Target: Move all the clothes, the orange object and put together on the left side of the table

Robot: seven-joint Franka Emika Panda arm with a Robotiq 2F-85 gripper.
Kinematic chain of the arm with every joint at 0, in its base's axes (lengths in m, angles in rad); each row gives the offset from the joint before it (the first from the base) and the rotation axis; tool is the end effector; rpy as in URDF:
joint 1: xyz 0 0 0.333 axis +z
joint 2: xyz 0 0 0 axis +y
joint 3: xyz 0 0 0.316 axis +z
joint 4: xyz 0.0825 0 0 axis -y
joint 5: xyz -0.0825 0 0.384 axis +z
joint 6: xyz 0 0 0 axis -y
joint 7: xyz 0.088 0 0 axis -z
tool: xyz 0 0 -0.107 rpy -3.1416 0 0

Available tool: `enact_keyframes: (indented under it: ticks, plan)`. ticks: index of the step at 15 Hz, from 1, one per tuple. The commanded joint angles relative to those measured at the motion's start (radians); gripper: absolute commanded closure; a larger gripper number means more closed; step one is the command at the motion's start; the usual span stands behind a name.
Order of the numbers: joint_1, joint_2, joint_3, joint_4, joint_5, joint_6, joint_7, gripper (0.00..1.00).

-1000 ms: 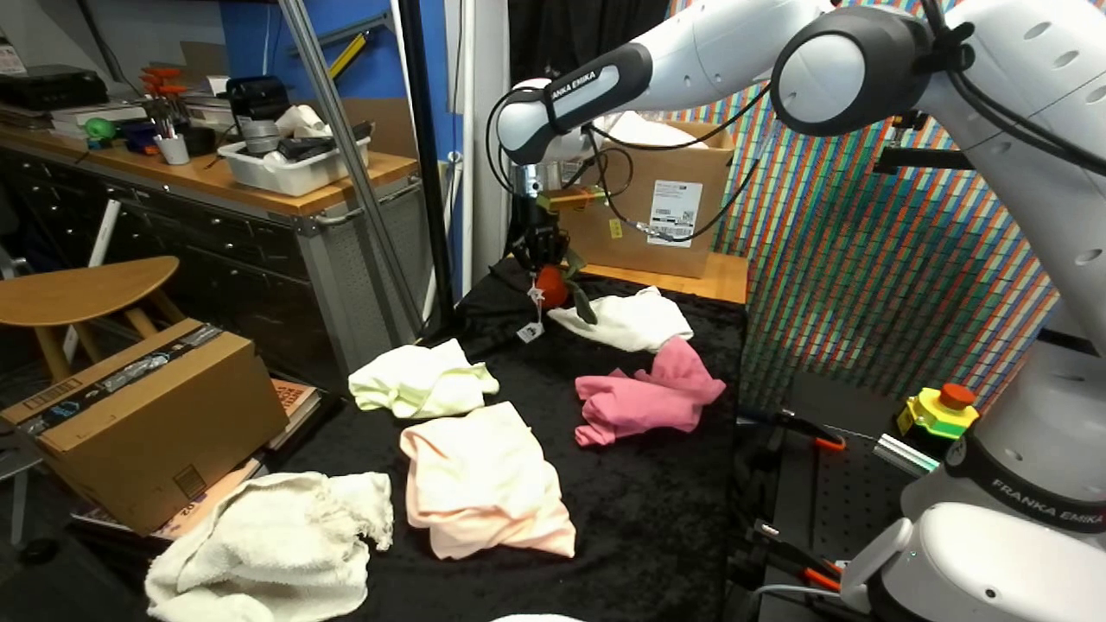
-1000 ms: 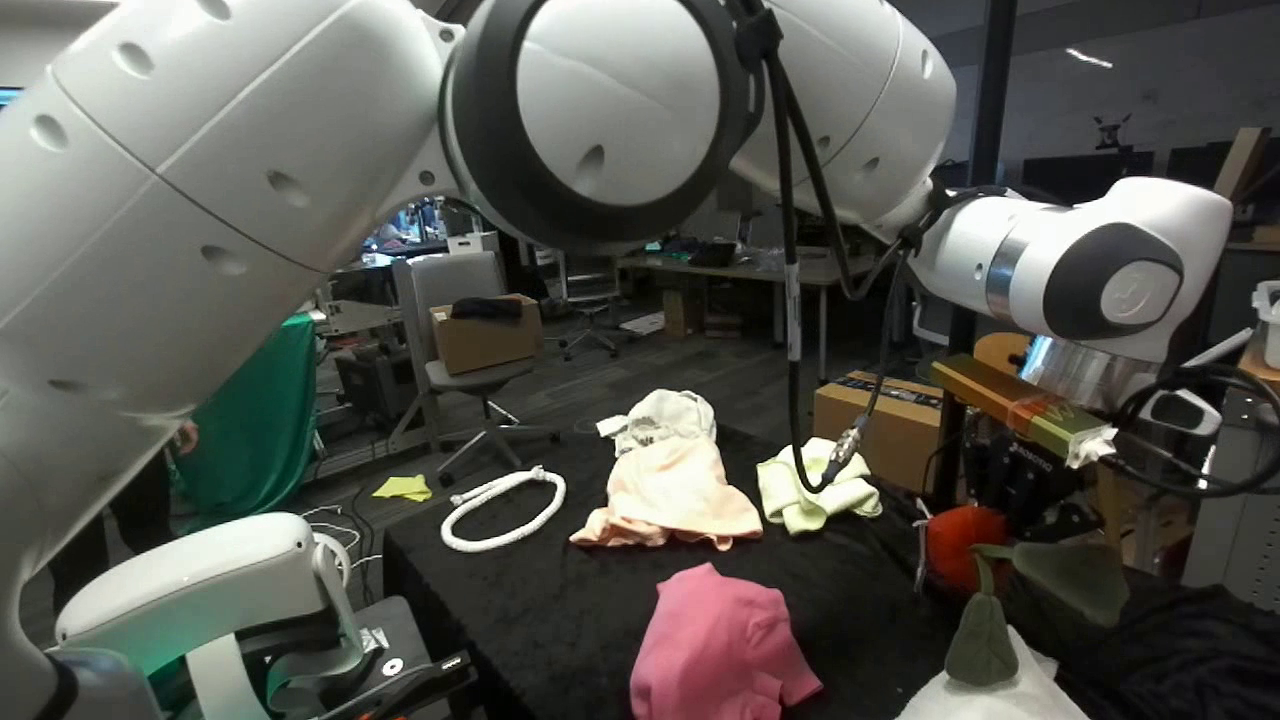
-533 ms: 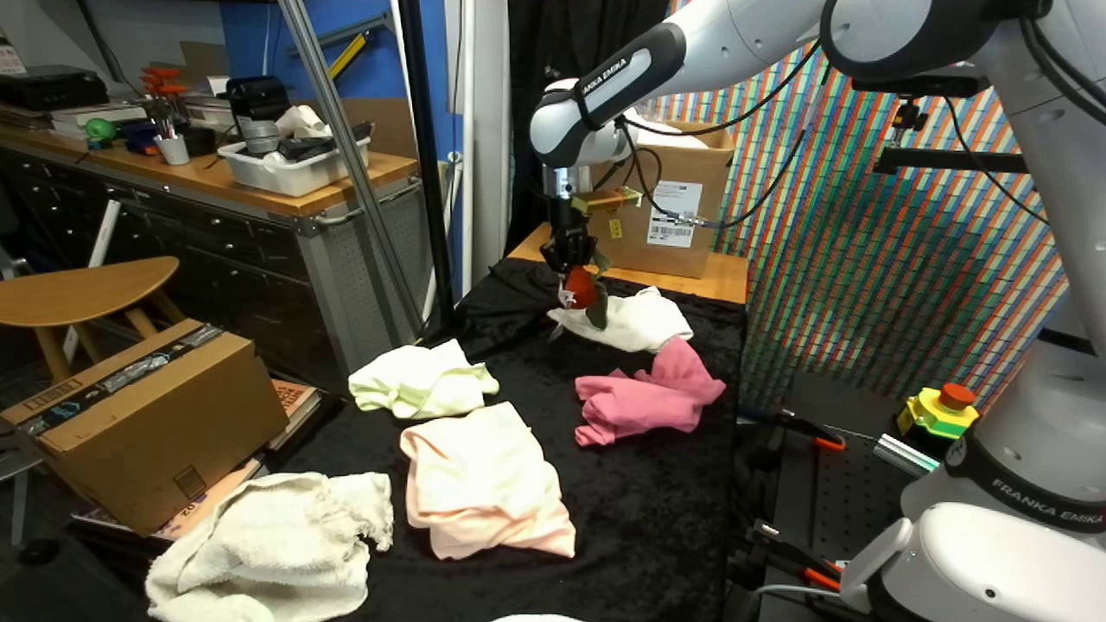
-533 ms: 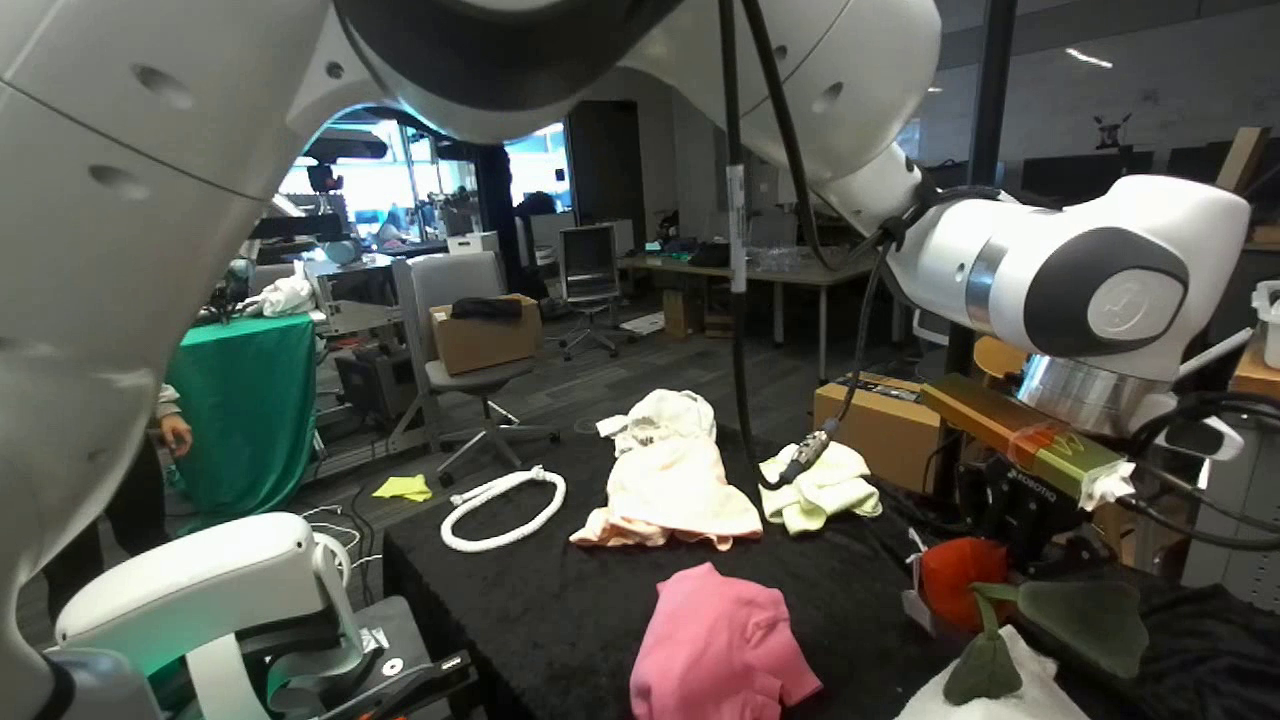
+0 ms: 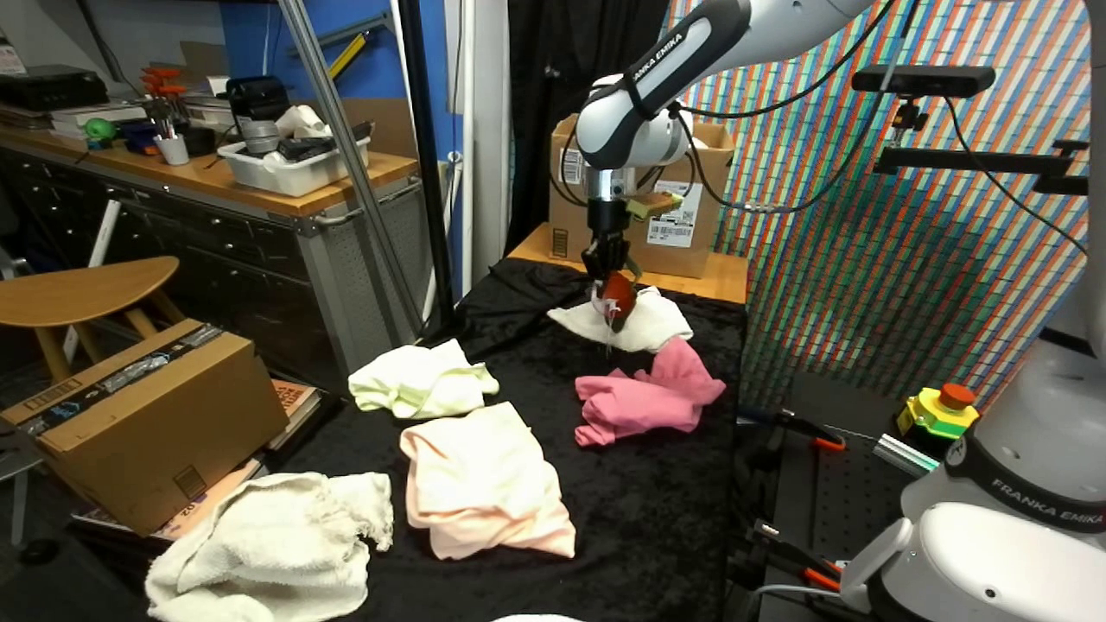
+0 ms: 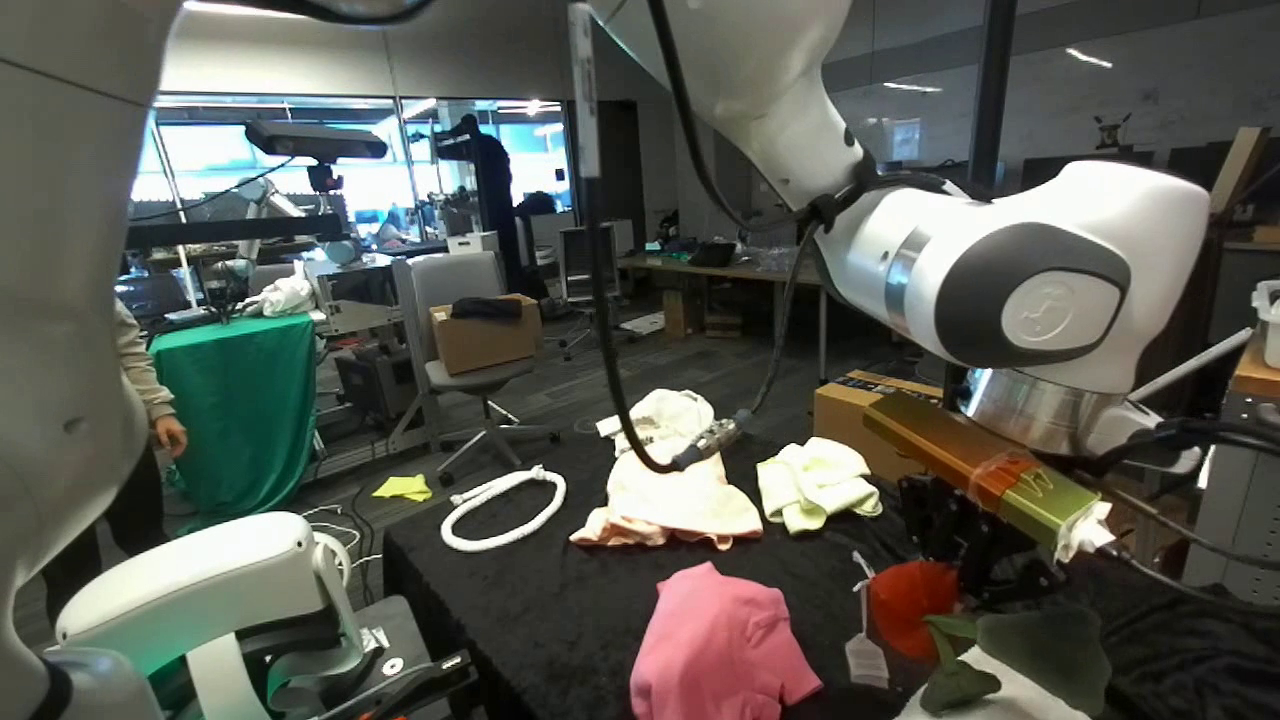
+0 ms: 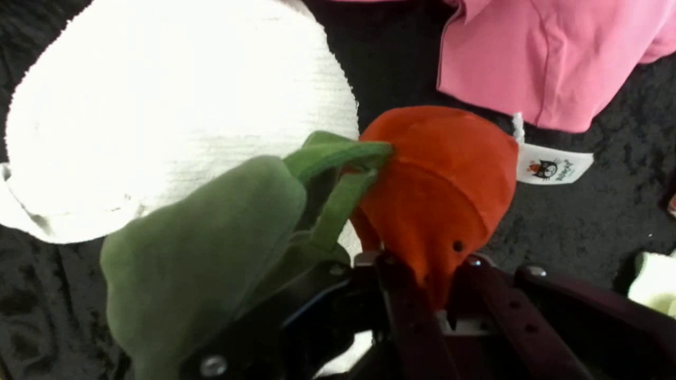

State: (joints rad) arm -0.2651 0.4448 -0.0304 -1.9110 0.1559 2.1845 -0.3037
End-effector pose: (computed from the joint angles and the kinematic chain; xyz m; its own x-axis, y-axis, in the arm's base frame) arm 0.5846 -0.1713 0.2496 0.9873 -0.0798 -0.1371 -0.0996 -0.9845 -0.1445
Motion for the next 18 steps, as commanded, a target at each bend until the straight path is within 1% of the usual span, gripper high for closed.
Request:
enact_keyframes:
  ticks: [1, 4, 7, 8, 11, 12, 14, 18]
  plan:
    - [0.000, -0.194, 0.015, -0.247, 0.051, 0.089, -0.112, 0.89]
    - [0.020, -0.323, 0.022, -0.407, 0.081, 0.101, -0.183, 0.89]
    - [0.068, -0.461, 0.023, -0.560, 0.085, 0.109, -0.207, 0.89]
    - [0.086, -0.496, 0.022, -0.587, 0.088, 0.099, -0.209, 0.89]
    - [0.151, -0.571, 0.017, -0.640, 0.126, 0.113, -0.204, 0.89]
    - [0.173, -0.588, 0.016, -0.651, 0.153, 0.135, -0.204, 0.89]
    - [0.215, -0.614, 0.013, -0.660, 0.197, 0.143, -0.204, 0.89]
    - [0.291, -0.596, 0.026, -0.652, 0.258, 0.184, -0.192, 0.89]
